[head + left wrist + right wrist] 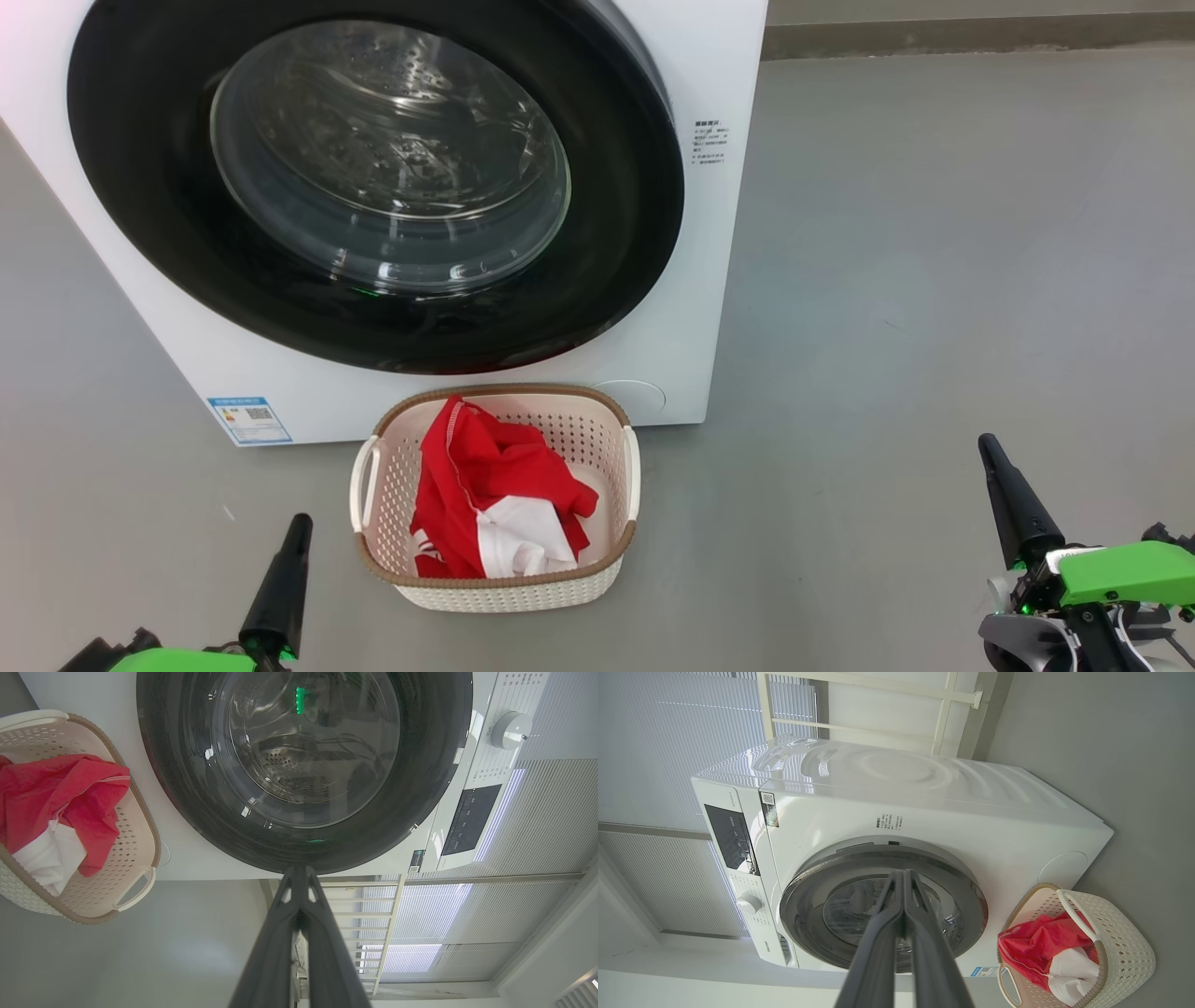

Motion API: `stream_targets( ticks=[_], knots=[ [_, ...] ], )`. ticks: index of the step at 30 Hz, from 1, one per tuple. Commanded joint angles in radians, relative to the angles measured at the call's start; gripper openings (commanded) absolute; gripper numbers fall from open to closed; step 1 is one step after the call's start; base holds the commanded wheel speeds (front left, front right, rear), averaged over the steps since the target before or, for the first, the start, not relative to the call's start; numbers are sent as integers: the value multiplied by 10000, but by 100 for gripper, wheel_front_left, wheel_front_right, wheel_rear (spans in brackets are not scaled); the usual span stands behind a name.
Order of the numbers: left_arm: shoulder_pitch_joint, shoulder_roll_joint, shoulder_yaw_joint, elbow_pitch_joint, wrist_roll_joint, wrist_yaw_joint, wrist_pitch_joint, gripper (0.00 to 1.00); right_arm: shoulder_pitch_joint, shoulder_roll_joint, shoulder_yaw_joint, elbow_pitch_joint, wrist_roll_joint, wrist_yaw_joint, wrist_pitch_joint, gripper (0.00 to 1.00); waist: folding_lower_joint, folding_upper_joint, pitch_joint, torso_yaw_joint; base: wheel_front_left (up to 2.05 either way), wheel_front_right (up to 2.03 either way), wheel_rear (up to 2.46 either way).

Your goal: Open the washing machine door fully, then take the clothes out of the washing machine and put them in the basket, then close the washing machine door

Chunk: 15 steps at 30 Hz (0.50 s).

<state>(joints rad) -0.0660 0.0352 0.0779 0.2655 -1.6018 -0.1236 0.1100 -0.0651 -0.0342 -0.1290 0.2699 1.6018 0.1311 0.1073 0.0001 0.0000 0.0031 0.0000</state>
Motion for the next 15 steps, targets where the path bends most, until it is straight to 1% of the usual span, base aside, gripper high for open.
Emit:
stream_targets(
  ticks=[1, 15],
  knots=[
    [-421, 150, 360, -201, -67, -71, 34, 0, -428, -160, 152, -251, 69, -4, 59, 0, 0, 0, 0, 0, 0, 0, 0],
    [-421, 150, 359, -201, -68, -71, 33, 0, -428, -160, 152, -251, 69, -4, 59, 0, 0, 0, 0, 0, 0, 0, 0]
  ],
)
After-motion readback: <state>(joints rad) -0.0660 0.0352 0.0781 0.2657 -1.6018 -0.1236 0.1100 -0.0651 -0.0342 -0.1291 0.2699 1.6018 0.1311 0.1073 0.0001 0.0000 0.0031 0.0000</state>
